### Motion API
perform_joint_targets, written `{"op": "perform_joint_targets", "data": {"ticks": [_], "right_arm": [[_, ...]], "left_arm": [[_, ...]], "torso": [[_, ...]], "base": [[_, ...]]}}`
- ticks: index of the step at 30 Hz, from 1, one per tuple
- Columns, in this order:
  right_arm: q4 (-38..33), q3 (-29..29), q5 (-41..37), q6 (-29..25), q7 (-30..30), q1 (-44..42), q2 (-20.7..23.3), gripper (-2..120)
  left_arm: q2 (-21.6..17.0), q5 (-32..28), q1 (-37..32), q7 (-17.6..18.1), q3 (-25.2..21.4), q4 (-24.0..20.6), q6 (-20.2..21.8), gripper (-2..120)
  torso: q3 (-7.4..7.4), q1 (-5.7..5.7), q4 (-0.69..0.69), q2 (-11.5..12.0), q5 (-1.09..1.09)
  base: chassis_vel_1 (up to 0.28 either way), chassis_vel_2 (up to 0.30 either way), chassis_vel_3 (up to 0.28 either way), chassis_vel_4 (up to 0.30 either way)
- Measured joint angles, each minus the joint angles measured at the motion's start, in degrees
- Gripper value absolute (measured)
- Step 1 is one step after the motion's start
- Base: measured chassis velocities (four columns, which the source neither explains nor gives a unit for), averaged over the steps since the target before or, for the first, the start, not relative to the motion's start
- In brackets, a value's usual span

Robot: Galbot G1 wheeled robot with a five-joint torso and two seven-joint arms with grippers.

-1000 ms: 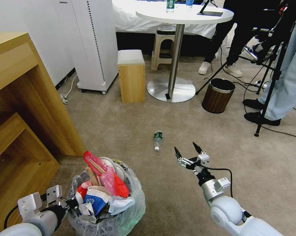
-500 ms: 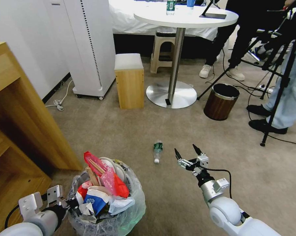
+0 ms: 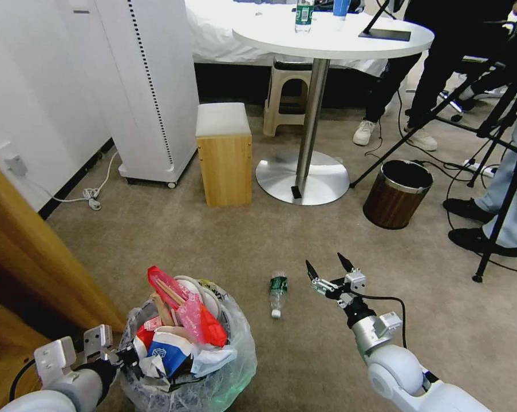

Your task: Pick up the trash bin and place the garbage on the floor into it.

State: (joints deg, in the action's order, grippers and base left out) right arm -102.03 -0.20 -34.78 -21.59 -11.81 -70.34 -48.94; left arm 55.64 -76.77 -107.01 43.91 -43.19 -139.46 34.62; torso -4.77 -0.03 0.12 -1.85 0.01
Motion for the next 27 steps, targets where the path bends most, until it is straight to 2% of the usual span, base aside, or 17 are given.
{"op": "perform_joint_targets", "data": {"ticks": [11, 18, 21, 23, 25, 27], "right_arm": [[0.0, 0.9, 1.7, 0.7, -0.8, -1.0, -0.2, 100], [1.5, 1.5, 6.7, 2.4, -2.1, -0.9, 0.1, 100], [1.2, 1.9, 6.4, 5.6, -1.2, -1.3, 0.7, 100], [0.3, 1.8, 4.5, 11.9, -2.2, -2.1, 1.6, 100], [0.9, 1.1, 3.0, 13.8, -1.8, -2.0, 1.8, 100], [2.4, -0.3, -1.5, 18.7, -1.3, -0.7, 1.5, 100]], "left_arm": [[0.5, 0.5, -0.1, 0.0, 0.3, -0.1, 0.0, 0], [1.0, 1.0, -0.2, -0.1, 0.5, -0.1, 0.1, 0], [1.0, 1.1, -0.3, -0.1, 0.5, 0.0, 0.2, 0], [0.8, 1.3, -0.5, -0.1, 0.3, 0.0, 0.2, 0], [0.7, 1.3, -0.5, -0.1, 0.3, 0.1, 0.2, 0], [0.6, 1.3, -0.2, -0.1, 0.4, 0.5, 0.2, 0]], "torso": [[-0.01, 0.0, 0.01, 0.0, -0.02], [0.0, 0.0, 0.02, 0.0, -0.01], [0.01, 0.0, 0.0, 0.0, 0.0], [0.01, 0.0, 0.01, 0.0, -0.02], [0.0, 0.0, 0.01, 0.0, -0.02], [0.0, 0.0, 0.02, 0.0, -0.01]], "base": [[-0.183, 0.179, 0.184, -0.185], [-0.054, 0.064, 0.057, -0.049], [0.035, -0.052, -0.051, 0.025], [0.0, 0.0, 0.0, 0.0], [0.0, 0.0, 0.0, 0.0], [0.0, 0.0, 0.0, 0.0]]}}
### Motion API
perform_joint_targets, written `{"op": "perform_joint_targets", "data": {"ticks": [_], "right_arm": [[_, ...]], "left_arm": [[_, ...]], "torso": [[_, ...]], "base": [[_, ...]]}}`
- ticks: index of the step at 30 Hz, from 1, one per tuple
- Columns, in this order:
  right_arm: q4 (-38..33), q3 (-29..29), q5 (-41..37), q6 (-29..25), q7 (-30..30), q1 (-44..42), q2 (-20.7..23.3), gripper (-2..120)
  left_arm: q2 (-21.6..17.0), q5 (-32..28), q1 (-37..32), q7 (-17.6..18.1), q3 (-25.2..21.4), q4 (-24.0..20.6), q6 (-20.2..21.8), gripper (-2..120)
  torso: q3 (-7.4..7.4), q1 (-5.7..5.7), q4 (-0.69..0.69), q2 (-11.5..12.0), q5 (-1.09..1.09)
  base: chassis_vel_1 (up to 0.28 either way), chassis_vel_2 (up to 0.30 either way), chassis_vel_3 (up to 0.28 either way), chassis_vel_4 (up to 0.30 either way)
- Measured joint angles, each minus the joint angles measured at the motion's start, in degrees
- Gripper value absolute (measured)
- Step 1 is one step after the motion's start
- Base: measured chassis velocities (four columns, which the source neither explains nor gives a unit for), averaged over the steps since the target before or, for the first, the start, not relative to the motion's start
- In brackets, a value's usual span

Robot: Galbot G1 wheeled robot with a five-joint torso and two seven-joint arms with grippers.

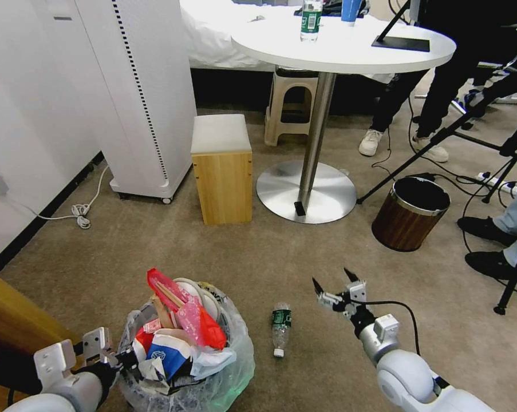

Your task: Pick up the trash bin and place the garbage on the floor into it.

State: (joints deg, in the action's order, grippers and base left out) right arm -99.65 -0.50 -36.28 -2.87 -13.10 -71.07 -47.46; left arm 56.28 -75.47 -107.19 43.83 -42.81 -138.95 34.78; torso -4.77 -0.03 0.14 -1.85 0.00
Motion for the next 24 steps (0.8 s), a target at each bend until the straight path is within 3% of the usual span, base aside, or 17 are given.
{"op": "perform_joint_targets", "data": {"ticks": [3, 5, 8, 14, 24], "right_arm": [[2.2, -2.4, -4.1, 2.2, 0.3, 2.7, -1.5, 100], [6.3, -4.8, -4.6, 0.8, 3.6, 5.9, -3.3, 100], [7.9, -5.9, -4.9, 0.4, 4.8, 7.1, -4.1, 100], [17.3, -13.6, -8.6, -1.5, 7.6, 14.8, -8.1, 100], [22.2, -17.6, -11.7, -1.0, 6.9, 17.6, -12.2, 100]], "left_arm": [[0.2, 0.1, 0.3, 0.0, 0.4, 0.7, -0.1, 0], [0.4, 0.2, 0.7, 0.0, 0.6, 1.3, -0.1, 0], [0.4, 0.2, 1.0, 0.0, 0.7, 1.8, -0.2, 0], [0.1, 0.0, 2.0, 0.1, 0.8, 3.5, -0.4, 0], [0.3, -0.1, 3.7, 0.2, 2.3, 5.5, -0.6, 0]], "torso": [[0.0, 0.0, 0.0, 0.0, 0.01], [0.0, 0.0, -0.02, 0.0, -0.02], [-0.01, 0.0, -0.02, 0.0, -0.01], [-0.01, 0.0, -0.02, 0.0, 0.01], [-0.01, 0.0, -0.02, 0.0, 0.0]], "base": [[0.0, 0.0, 0.0, 0.0], [0.0, 0.0, 0.0, 0.0], [0.0, 0.0, 0.0, 0.0], [0.0, 0.0, 0.0, 0.0], [0.0, 0.0, 0.0, 0.0]]}}
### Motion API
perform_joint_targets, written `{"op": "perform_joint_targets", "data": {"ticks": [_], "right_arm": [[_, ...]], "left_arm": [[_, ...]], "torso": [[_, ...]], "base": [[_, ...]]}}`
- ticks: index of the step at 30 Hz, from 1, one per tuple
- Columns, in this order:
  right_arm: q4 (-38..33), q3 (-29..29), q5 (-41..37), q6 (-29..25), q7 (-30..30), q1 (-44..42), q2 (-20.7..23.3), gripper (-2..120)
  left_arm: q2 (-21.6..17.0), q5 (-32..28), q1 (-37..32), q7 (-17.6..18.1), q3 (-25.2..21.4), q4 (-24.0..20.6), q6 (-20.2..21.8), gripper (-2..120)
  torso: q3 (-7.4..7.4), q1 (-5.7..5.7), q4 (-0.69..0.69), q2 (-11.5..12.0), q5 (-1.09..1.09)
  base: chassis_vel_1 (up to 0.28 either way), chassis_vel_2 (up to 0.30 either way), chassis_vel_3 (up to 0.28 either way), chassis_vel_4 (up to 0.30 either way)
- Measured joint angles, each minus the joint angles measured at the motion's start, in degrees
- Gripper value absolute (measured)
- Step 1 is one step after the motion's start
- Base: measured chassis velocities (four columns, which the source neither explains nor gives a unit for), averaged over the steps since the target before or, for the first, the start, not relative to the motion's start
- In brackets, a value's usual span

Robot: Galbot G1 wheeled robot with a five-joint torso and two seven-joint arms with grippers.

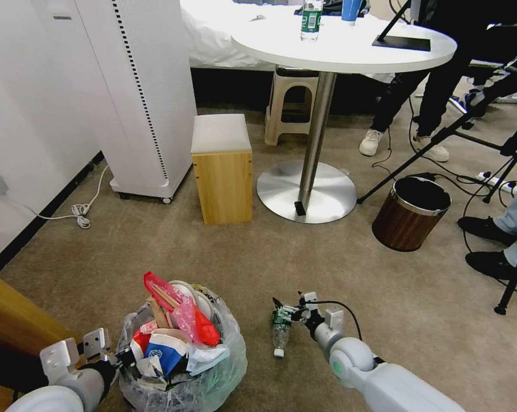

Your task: Pick up the trash bin and place the garbage on the floor into it.

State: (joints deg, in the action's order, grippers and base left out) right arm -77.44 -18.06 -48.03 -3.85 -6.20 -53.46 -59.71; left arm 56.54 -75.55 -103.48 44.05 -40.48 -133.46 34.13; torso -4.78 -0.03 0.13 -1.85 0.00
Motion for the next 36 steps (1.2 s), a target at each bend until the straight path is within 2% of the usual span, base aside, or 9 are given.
{"op": "perform_joint_targets", "data": {"ticks": [8, 19, 36], "right_arm": [[1.8, 1.5, -1.9, 0.4, -1.2, -2.0, -1.8, 100], [6.8, 4.2, -2.0, -1.1, 1.8, -3.3, -8.1, 100], [12.9, 5.9, 0.7, -4.1, 3.3, -4.9, -10.6, 100]], "left_arm": [[-1.4, -0.7, 0.7, 0.0, 0.2, 0.9, -0.2, 0], [-2.1, -0.9, 0.1, 0.0, 0.1, 1.0, -0.3, 0], [-1.4, 0.3, -0.7, 0.0, 0.9, 0.6, -0.3, 0]], "torso": [[0.0, 0.0, 0.02, 0.0, -0.01], [0.0, 0.0, 0.0, 0.0, 0.01], [0.0, 0.0, 0.0, 0.0, 0.0]], "base": [[0.0, 0.0, 0.0, 0.0], [0.0, 0.0, 0.0, 0.0], [0.0, 0.0, 0.0, 0.0]]}}
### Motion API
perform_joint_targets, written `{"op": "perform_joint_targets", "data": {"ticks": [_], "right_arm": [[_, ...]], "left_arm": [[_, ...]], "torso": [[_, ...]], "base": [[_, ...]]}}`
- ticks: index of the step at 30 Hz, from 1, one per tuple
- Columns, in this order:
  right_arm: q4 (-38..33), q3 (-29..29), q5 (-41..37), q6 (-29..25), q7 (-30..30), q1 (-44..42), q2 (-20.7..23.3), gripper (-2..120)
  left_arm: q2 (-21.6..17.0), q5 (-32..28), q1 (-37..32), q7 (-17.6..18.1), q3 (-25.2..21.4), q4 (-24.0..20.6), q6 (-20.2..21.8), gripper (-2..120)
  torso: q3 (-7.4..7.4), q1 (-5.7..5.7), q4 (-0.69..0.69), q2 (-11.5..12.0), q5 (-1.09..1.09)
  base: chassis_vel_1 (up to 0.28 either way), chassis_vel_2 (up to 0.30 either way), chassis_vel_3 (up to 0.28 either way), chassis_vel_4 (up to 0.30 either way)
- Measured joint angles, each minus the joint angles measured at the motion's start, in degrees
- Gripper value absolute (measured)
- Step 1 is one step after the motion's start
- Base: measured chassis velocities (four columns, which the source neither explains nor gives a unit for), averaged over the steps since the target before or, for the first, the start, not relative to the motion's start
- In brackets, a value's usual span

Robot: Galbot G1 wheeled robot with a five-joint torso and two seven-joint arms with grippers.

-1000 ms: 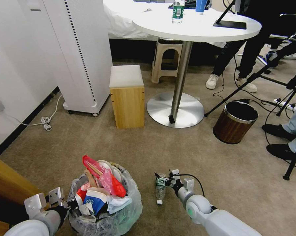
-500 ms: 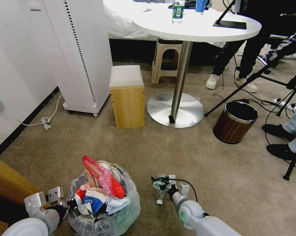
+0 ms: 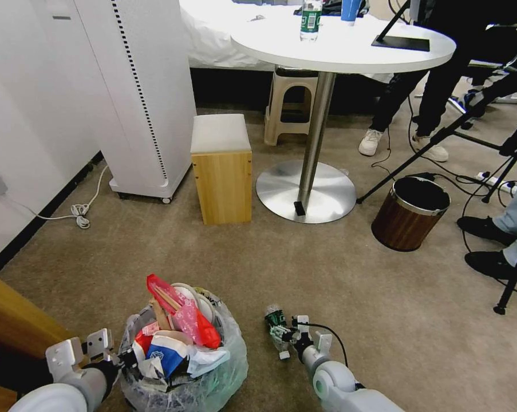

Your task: Pick up the trash bin and place the garbage on the floor into it.

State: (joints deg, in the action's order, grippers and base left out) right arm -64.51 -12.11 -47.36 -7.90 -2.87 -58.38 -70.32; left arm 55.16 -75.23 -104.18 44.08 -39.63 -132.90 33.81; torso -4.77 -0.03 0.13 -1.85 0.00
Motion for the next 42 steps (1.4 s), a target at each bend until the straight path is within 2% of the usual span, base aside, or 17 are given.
{"op": "perform_joint_targets", "data": {"ticks": [12, 14, 17, 18, 20, 21, 22, 24, 26, 28, 30, 33, 34, 37, 42], "right_arm": [[0.8, -0.6, 1.2, -0.6, -1.2, 0.3, -0.6, 100], [1.0, -1.2, 1.4, -0.6, -1.8, 0.7, -0.8, 96], [1.8, -1.7, 2.1, -1.0, -2.2, 0.8, -1.2, 82], [1.8, -1.7, 2.1, -1.0, -2.2, 0.8, -1.2, 82], [1.6, -1.8, 2.2, -1.0, -2.4, 0.7, -1.2, 74], [1.3, -1.8, 2.2, -1.1, -2.5, 0.6, -1.1, 67], [1.3, -1.8, 2.2, -1.1, -2.5, 0.6, -1.1, 67], [0.8, -1.7, 1.9, -1.2, -2.4, 0.5, -0.6, 57], [0.6, -1.6, 1.8, -1.2, -2.4, 0.5, -0.3, 54], [-0.4, -1.4, 1.3, -1.3, -2.4, 0.3, 0.6, 42], [-0.8, -1.4, 1.2, -1.3, -2.4, 0.2, 0.9, 38], [-1.4, -1.2, 1.1, -1.6, -2.4, 0.1, 1.5, 25], [-1.4, -1.2, 1.1, -1.6, -2.4, 0.1, 1.5, 25], [-3.1, -0.5, 1.6, -2.3, -1.8, -0.1, 2.4, 14], [-6.7, 1.2, 4.1, -4.1, 0.2, -0.1, 5.2, 8]], "left_arm": [[0.6, 0.8, 0.1, 0.0, 0.3, -0.4, 0.0, 0], [0.7, 0.9, -0.1, 0.0, 0.2, -0.6, -0.1, 0], [0.7, 1.2, -0.4, -0.2, -0.1, -0.9, -0.1, 0], [0.7, 1.2, -0.4, -0.2, -0.1, -0.9, -0.1, 0], [0.5, 1.2, -0.4, -0.2, -0.3, -0.9, -0.1, 0], [0.3, 1.2, -0.4, -0.2, -0.4, -0.9, -0.1, 0], [0.3, 1.2, -0.4, -0.2, -0.4, -0.9, -0.1, 0], [0.2, 1.0, -0.3, -0.3, -0.5, -0.9, -0.1, 0], [0.1, 1.0, -0.3, -0.3, -0.5, -0.9, -0.1, 0], [0.2, 1.0, -0.2, -0.3, -0.3, -0.9, -0.1, 0], [0.3, 1.0, -0.1, -0.4, -0.2, -0.8, -0.1, 0], [0.4, 1.1, 0.0, -0.4, 0.1, -0.7, -0.1, 0], [0.4, 1.1, 0.0, -0.4, 0.1, -0.7, -0.1, 0], [0.0, 1.0, 0.0, -0.4, -0.1, -0.7, 0.0, 0], [-0.6, 0.3, 0.0, -0.4, -0.7, -0.9, 0.0, 0]], "torso": [[0.0, 0.0, 0.0, 0.0, 0.0], [0.0, 0.0, 0.0, 0.0, 0.0], [0.0, 0.0, 0.0, 0.0, 0.0], [0.0, 0.0, 0.0, 0.0, 0.0], [0.0, 0.0, 0.0, 0.0, 0.0], [0.0, 0.0, 0.0, 0.0, 0.01], [0.0, 0.0, 0.0, 0.0, 0.01], [0.0, 0.0, 0.0, 0.0, 0.0], [0.0, 0.0, 0.0, 0.0, 0.0], [0.0, 0.0, 0.0, 0.0, 0.0], [0.0, 0.0, 0.0, 0.0, 0.0], [0.0, 0.0, 0.0, 0.0, 0.0], [0.0, 0.0, 0.0, 0.0, 0.0], [0.0, 0.0, 0.0, 0.0, 0.01], [0.0, 0.0, -0.01, 0.0, 0.02]], "base": [[0.0, 0.0, 0.0, 0.0], [0.0, 0.0, 0.0, 0.0], [0.0, 0.0, 0.0, 0.0], [0.0, 0.0, 0.0, 0.0], [0.0, 0.0, 0.0, 0.0], [0.0, 0.0, 0.0, 0.0], [0.0, 0.0, 0.0, 0.0], [0.0, 0.0, 0.0, 0.0], [0.0, 0.0, 0.0, 0.0], [0.0, 0.0, 0.0, 0.0], [0.0, 0.0, 0.0, 0.0], [0.0, 0.0, 0.0, 0.0], [0.0, 0.0, 0.0, 0.0], [0.0, 0.0, 0.0, 0.0], [0.0, 0.0, 0.0, 0.0]]}}
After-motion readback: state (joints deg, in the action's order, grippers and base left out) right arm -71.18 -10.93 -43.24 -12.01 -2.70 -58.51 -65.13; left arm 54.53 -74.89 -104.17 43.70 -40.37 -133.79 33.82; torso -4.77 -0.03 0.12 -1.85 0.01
